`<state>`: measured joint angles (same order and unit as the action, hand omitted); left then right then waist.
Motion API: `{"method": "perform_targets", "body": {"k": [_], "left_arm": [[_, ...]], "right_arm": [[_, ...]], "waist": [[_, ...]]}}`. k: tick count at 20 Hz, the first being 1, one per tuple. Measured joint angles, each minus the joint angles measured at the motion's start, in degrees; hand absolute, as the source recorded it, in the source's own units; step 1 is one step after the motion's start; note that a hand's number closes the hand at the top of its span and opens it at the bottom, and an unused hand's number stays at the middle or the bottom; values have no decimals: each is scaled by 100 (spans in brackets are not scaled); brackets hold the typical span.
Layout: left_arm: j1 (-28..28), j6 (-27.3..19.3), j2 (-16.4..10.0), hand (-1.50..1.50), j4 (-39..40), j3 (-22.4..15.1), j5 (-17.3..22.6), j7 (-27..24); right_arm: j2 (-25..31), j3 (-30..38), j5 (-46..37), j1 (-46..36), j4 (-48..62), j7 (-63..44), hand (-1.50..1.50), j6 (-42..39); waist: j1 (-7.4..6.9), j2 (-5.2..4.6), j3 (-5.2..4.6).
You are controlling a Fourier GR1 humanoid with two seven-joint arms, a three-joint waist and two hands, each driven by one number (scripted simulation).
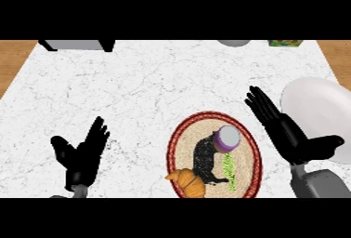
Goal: Pick the can from the placemat and place it in the plate
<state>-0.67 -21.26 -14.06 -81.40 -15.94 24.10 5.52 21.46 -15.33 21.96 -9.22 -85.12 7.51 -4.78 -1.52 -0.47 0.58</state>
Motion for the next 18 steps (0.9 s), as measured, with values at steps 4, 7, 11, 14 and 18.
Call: {"method": "perform_targets", "body": {"k": [4,7,11,14,18], "left_arm": [[106,167,-257,0,50,29,-100,191],[237,305,-372,0,146,-84,-228,232],[299,554,-343,0,147,-263,-269,208],[317,688,-315,0,290,-268,-314,110],[242,713,-288,0,151,-249,-393,223]], "right_arm": [[138,368,206,-966,334,-42,150,-483],[695,610,-28,-1729,538,65,150,-846],[770,891,-826,-2113,1427,699,-150,-227],[532,1124,-921,-2283,2234,1512,-150,-204],[582,1336,-1048,-2563,3212,2411,-150,-764]], "waist": [[8,7,-32],[-31,12,-72],[-65,-24,-62],[-31,-20,-55],[13,3,-53]]}}
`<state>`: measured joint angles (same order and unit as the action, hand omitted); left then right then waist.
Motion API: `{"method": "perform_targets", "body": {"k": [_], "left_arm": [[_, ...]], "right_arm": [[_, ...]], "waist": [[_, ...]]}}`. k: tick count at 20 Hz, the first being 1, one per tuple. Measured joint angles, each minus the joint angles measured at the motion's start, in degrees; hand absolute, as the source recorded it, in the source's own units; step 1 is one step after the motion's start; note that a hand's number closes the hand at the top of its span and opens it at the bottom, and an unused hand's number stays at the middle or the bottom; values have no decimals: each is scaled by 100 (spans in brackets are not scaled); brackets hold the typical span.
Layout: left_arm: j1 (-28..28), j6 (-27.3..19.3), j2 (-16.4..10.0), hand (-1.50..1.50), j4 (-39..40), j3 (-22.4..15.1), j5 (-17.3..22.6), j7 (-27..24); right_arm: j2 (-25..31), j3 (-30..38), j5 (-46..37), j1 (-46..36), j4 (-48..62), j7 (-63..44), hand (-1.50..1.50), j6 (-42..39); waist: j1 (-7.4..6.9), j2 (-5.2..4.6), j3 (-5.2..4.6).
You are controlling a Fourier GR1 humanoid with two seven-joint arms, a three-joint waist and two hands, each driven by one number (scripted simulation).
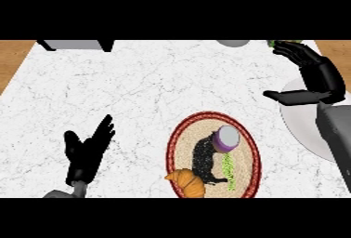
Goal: Pick the can from the placemat and place it in the plate
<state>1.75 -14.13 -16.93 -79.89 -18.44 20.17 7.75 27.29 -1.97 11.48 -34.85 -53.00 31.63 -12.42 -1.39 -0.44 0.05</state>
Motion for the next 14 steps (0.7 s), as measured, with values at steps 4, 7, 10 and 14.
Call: {"method": "perform_targets", "body": {"k": [4,7,10,14], "left_arm": [[-18,9,8,0,-105,51,-60,117],[-74,42,26,0,-42,58,-80,57],[-19,95,9,0,13,129,-49,83],[16,111,80,0,151,205,-84,8]], "right_arm": [[245,-164,-417,-185,211,130,-150,-316],[579,-560,-890,-280,89,-49,-150,-584],[861,-979,-1339,-384,-144,-302,-150,-885],[911,-1355,-1775,-438,-658,-806,-150,-1041]], "waist": [[52,22,-2],[73,35,-8],[107,47,-11],[137,58,-12]]}}
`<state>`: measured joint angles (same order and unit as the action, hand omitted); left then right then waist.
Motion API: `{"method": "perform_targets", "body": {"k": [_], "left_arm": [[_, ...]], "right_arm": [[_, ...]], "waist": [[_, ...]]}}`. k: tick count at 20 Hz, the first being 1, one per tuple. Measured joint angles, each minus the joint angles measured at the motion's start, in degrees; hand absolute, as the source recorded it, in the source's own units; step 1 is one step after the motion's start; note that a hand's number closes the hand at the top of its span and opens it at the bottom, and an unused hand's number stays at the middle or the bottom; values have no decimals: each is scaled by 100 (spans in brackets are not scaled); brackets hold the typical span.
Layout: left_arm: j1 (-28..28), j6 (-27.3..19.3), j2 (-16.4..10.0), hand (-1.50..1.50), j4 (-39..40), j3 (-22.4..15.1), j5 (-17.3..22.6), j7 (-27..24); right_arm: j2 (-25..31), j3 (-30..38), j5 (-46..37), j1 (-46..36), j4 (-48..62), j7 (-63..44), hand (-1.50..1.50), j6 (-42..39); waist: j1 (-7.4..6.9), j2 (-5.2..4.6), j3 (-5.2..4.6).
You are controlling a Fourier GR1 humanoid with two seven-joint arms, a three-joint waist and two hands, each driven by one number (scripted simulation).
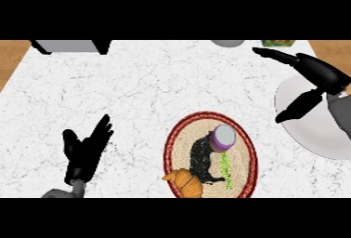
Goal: Pick the can from the placemat and place it in the plate
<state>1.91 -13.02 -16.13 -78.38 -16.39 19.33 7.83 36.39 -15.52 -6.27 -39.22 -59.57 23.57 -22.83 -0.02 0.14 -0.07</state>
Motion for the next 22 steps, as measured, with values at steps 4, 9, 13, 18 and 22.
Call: {"method": "perform_targets", "body": {"k": [4,9,13,18,22], "left_arm": [[-107,32,-27,0,-141,35,-41,60],[-89,108,47,0,-144,128,-82,122],[-162,186,89,0,-165,198,-174,86],[-149,257,117,0,-305,332,-246,279],[-86,311,245,0,-257,416,-389,317]], "right_arm": [[-13,-252,-376,162,-618,-608,-150,-49],[-355,-482,-799,622,-1441,-1381,-150,82],[-558,-549,-1206,920,-1923,-1851,-150,142],[-794,-624,-1598,1338,-2166,-2044,-150,-28],[-1159,-587,-1841,1401,-2262,-2275,-150,-279]], "waist": [[13,8,2],[21,5,4],[8,0,4],[-2,-6,6],[-7,-10,7]]}}
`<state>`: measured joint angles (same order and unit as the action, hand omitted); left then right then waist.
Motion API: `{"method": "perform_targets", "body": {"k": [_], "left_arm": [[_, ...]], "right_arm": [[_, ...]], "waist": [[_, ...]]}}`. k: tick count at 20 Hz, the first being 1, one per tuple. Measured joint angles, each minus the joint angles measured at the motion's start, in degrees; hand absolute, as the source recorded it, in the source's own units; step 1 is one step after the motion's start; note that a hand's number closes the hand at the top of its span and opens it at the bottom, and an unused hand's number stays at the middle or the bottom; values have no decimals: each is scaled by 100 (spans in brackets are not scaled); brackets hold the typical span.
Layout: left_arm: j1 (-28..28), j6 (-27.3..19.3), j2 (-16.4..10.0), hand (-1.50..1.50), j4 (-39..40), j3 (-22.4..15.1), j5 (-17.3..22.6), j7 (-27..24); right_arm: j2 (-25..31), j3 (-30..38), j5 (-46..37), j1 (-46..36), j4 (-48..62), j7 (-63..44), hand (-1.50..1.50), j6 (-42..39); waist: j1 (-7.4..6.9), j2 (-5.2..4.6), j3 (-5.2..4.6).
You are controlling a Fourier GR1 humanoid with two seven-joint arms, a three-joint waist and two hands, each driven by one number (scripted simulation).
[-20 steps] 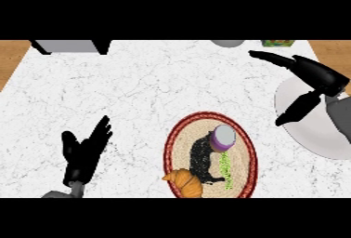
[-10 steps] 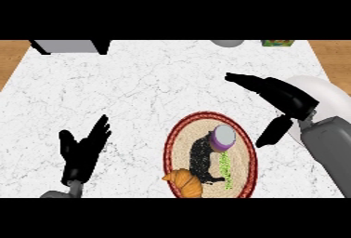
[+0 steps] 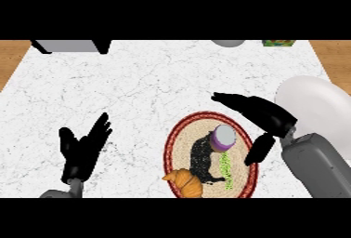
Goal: Pick the can from the placemat and place it in the plate
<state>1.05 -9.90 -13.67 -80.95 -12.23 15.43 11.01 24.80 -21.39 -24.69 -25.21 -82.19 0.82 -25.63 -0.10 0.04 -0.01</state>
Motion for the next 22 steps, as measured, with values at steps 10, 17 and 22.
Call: {"method": "perform_targets", "body": {"k": [10,17,22], "left_arm": [[-42,179,262,0,130,174,-290,-35],[-243,260,371,0,-149,243,-480,61],[-179,373,428,0,-99,393,-517,120]], "right_arm": [[-400,90,-1116,386,41,152,-150,185],[-726,231,-1722,329,307,172,-150,155],[-1046,176,-2161,278,800,368,-150,310]], "waist": [[-3,-2,0],[-13,-3,1],[-15,-6,1]]}}
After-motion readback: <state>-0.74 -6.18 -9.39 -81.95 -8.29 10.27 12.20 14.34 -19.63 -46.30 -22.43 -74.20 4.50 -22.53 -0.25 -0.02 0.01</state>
